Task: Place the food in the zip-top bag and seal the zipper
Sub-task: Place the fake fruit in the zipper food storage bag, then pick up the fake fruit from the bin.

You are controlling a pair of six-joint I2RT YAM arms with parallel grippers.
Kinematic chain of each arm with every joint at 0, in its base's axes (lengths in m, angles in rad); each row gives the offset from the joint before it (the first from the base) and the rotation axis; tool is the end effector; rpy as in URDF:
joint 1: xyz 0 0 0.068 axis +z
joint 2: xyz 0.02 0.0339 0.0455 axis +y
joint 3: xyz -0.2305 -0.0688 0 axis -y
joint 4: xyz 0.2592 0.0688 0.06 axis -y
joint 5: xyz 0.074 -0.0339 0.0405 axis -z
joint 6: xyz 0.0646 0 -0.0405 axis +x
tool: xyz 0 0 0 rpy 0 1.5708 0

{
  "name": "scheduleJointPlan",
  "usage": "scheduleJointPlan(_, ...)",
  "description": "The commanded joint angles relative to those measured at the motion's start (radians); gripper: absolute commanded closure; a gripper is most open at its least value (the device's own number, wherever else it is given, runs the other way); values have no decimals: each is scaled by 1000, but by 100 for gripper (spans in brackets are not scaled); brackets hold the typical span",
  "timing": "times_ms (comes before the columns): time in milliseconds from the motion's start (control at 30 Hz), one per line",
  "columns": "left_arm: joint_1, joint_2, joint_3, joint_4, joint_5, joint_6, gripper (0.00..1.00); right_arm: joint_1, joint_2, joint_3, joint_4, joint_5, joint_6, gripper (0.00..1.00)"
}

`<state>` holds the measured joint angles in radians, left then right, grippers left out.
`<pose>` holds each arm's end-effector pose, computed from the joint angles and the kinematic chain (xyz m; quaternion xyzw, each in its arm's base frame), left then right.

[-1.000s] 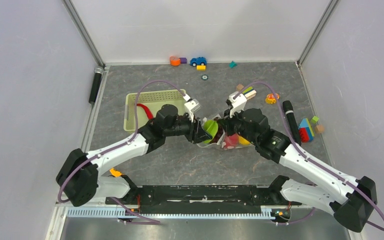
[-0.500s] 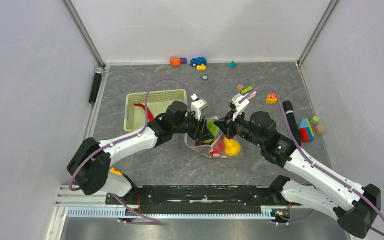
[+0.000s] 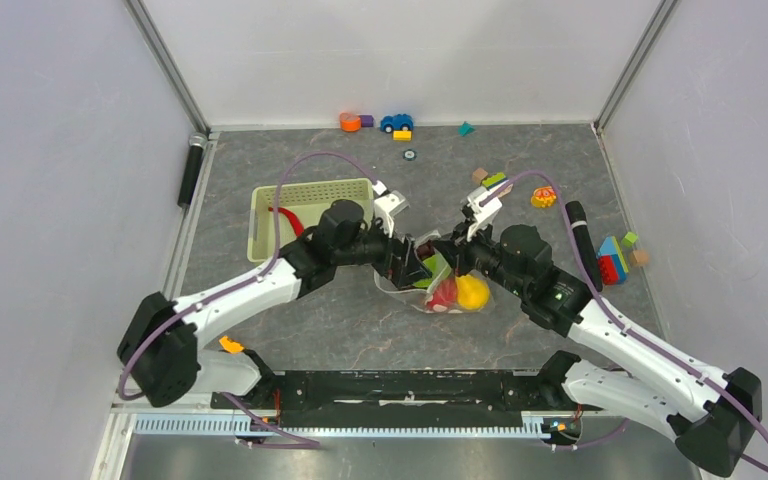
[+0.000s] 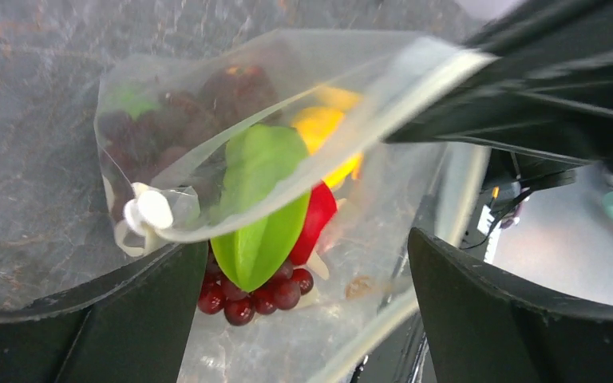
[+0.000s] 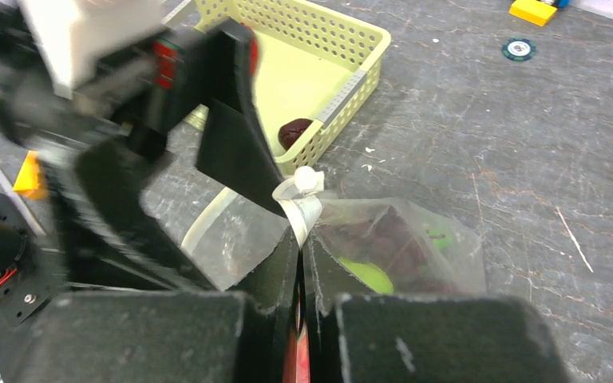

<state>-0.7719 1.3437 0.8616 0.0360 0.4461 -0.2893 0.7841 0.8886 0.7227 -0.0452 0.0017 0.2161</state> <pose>0.2277 -0.2605 0.2140 0.3117 0.7730 -0.4245 0.3538 0.1953 0.1946 0.2797 -0.2174 0.7467 0.3009 0.5520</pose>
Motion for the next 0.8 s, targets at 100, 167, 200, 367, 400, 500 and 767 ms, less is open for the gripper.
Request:
scheduleJointPlan(100, -3, -197, -9, -82, -227, -68, 0, 1, -30, -2, 62, 141, 14, 93)
scheduleJointPlan(167, -3, -214, 9, -166, -384, -95, 0, 1, -30, -6, 61, 160, 14, 92)
scheduleJointPlan(200, -1, -213, 29, -213, -481, -112, 0, 1, -30, -6, 59, 171, 14, 92)
scheduleJointPlan(367, 12, -198, 72, -358, -729, -188, 0, 1, -29, -13, 51, 208, 17, 91)
scheduleJointPlan(400, 26, -196, 74, -373, -739, -203, 0, 2, -28, -14, 50, 213, 16, 92)
scheduleJointPlan(500, 75, -191, 70, -386, -742, -235, 0, 1, -25, -14, 49, 250, 15, 91)
scheduleJointPlan(767, 265, -131, 35, -324, -561, -291, 0, 2, -12, -17, 49, 255, 7, 90)
